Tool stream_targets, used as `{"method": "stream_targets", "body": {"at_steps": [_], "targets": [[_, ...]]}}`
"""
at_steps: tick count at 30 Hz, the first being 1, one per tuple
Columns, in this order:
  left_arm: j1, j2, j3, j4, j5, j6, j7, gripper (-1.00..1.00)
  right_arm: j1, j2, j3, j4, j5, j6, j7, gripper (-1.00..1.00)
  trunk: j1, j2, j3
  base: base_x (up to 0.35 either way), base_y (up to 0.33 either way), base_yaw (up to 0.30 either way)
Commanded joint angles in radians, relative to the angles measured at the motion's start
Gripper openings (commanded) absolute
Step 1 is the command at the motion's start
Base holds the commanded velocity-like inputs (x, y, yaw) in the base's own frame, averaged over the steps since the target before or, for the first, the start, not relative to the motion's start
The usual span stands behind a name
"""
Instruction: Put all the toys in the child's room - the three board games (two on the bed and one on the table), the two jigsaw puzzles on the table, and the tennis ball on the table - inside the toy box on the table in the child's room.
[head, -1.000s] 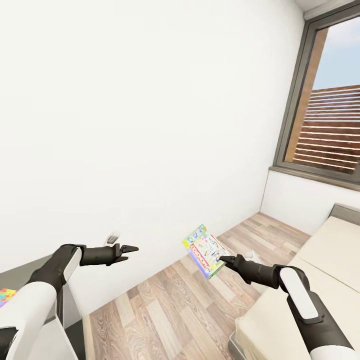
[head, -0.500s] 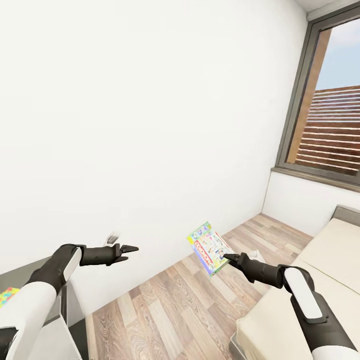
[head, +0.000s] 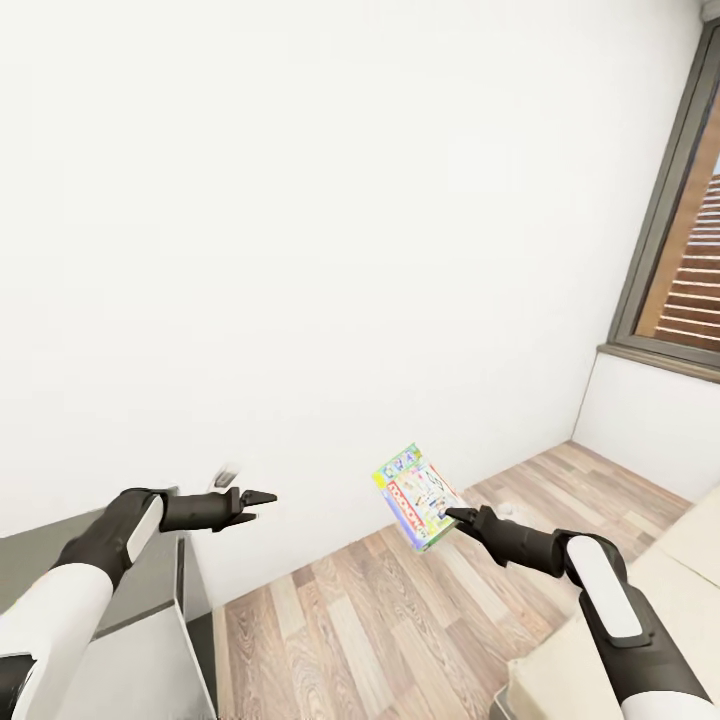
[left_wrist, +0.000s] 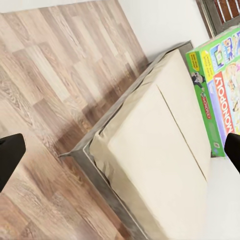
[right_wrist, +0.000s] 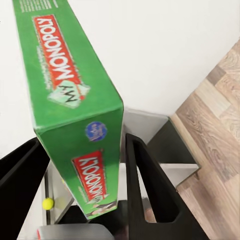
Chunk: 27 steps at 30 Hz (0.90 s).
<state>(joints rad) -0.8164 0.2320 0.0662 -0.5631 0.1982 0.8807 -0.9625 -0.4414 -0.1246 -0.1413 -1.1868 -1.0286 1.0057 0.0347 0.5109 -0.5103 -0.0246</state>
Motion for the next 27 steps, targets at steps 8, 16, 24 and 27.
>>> {"method": "stream_targets", "body": {"at_steps": [8, 16, 24, 27], "targets": [[-0.001, 0.0, 0.002, 0.001, 0.0, 0.001, -0.002, 1.0, -0.001, 0.002, -0.002, -0.001, -0.001, 0.004, 0.004, -1.0, -0.03, 0.054, 0.023, 0.0, 0.0, 0.289], [-0.001, -0.001, 0.002, 0.001, 0.0, -0.001, -0.002, 1.0, 0.0, 0.003, -0.001, 0.0, -0.001, 0.004, 0.004, -1.0, -0.061, 0.11, 0.048, 0.0, 0.0, 0.289], [-0.001, 0.0, 0.002, 0.001, 0.0, -0.003, -0.002, 1.0, 0.0, 0.002, 0.001, 0.0, -0.001, -0.034, 0.004, -1.0, -0.061, 0.11, 0.048, 0.0, 0.0, 0.289], [-0.001, 0.0, 0.002, 0.001, 0.0, -0.003, -0.004, 1.0, 0.0, 0.002, 0.002, 0.0, -0.002, -0.04, 0.005, -1.0, -0.061, 0.11, 0.048, 0.0, 0.0, 0.289]]}}
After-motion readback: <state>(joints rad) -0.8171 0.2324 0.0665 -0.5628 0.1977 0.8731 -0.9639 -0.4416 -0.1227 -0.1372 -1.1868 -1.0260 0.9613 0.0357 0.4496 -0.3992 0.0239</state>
